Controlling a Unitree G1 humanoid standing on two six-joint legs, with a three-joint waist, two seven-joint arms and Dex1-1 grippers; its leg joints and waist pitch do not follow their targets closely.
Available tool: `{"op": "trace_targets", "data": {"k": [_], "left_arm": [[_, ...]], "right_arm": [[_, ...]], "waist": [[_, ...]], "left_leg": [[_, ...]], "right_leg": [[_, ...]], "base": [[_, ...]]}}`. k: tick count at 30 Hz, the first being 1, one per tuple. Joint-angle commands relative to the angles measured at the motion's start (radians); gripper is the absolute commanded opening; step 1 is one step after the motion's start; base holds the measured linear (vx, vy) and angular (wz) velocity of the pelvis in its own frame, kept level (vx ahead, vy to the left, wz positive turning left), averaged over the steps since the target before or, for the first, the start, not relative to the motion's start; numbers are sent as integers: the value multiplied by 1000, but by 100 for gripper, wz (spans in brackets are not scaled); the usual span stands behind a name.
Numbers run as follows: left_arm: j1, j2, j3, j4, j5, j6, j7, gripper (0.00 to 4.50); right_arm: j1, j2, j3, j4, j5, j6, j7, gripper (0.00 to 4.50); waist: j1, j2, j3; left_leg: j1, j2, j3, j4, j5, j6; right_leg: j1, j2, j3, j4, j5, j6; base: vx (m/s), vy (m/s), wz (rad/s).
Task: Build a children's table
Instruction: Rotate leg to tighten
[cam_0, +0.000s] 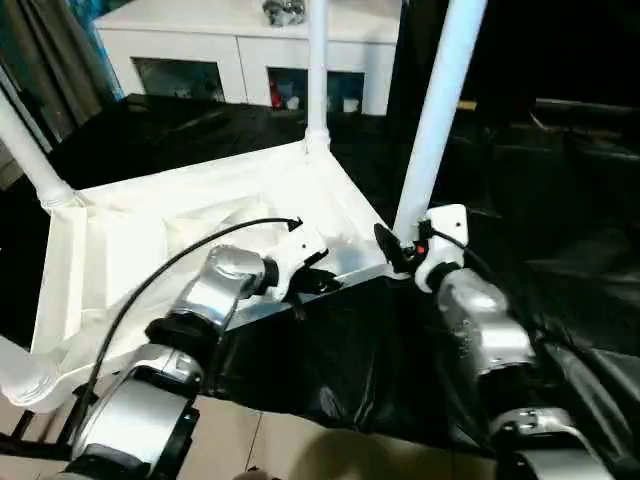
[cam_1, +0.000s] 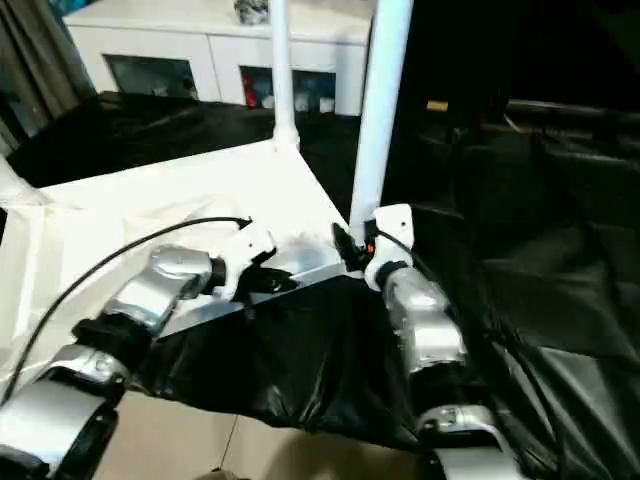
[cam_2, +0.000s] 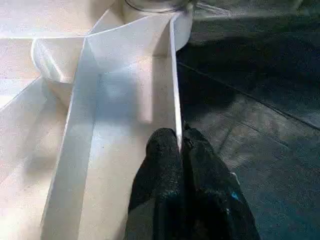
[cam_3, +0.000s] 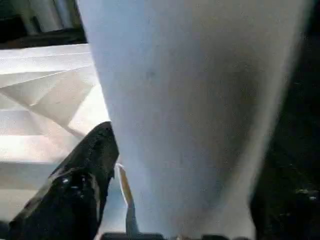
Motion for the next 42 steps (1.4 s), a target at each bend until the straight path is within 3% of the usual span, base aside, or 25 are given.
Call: {"op": "trace_targets", "data": {"k": [1,7,11,16,23,29,34,36,37,38,39,42], "left_arm": [[0,-22,-20,-60,-89,-83,-119,0],[14,29,-27,-75,-101,-94,-239,0],[19,58,-35,-77,-96,-112,-295,0],[32,104,-54,-96,-110,-110,-395,0],[38,114,-53,-99,-112,-112,-421,0],[44,124,-62,-100,-114,-108,-442,0],[16,91,-46,-47,-82,-83,-330,0],[-27,47,-25,18,-51,-66,-165,0],[-30,44,-23,23,-49,-64,-152,0],[-39,33,-17,35,-46,-63,-115,0],[-48,20,-10,42,-45,-52,-79,0],[-79,-44,19,53,-44,-14,72,0]], "right_arm": [[26,-18,107,-22,0,33,167,410],[46,-124,150,-70,13,55,389,436],[71,-186,188,-123,25,74,506,436],[93,-243,211,-175,42,105,617,400],[111,-253,216,-205,63,127,644,322],[122,-245,222,-220,70,144,659,285],[134,-186,198,-197,40,127,502,279],[120,-109,150,-134,-4,119,287,278],[119,-103,146,-129,-7,119,270,277],[115,-85,133,-116,-10,124,225,277],[111,-63,120,-105,-11,125,180,277],[84,37,75,-41,-32,120,-58,276]], "waist": [[6,-17,-65],[13,-14,-71],[24,-18,-67],[29,-16,-68],[37,-17,-71],[46,-15,-71],[45,-13,-69],[40,-14,-65],[40,-14,-65],[33,-15,-60],[32,-16,-60],[21,-14,-60]], "left_leg": [[-1,69,-33,-61,-138,88],[-7,74,-33,-53,-104,119],[-6,74,-32,-53,-138,117],[-3,78,-35,-56,-147,97],[-2,78,-34,-53,-120,98],[-2,77,-34,-53,-125,87],[-1,77,-36,-55,-142,69],[3,75,-37,-59,-175,43],[3,75,-37,-59,-175,43],[11,73,-42,-65,-225,7],[10,73,-43,-66,-229,1],[16,75,-42,-70,-243,-17]], "right_leg": [[52,-90,70,-65,-151,-216],[47,-87,67,-54,-99,-231],[44,-89,67,-62,-170,-213],[42,-91,68,-62,-200,-206],[41,-89,69,-55,-147,-219],[42,-90,68,-58,-172,-207],[40,-90,68,-61,-197,-200],[36,-92,67,-71,-265,-187],[36,-92,67,-71,-265,-187],[35,-96,66,-84,-365,-164],[38,-96,66,-85,-378,-158],[29,-94,71,-84,-343,-168]], "base": [[0,0,0],[0,0,0],[0,0,0],[0,0,0],[0,0,0],[0,0,0],[0,0,0],[0,0,0],[0,0,0],[0,0,0],[0,0,0],[0,0,0]]}}
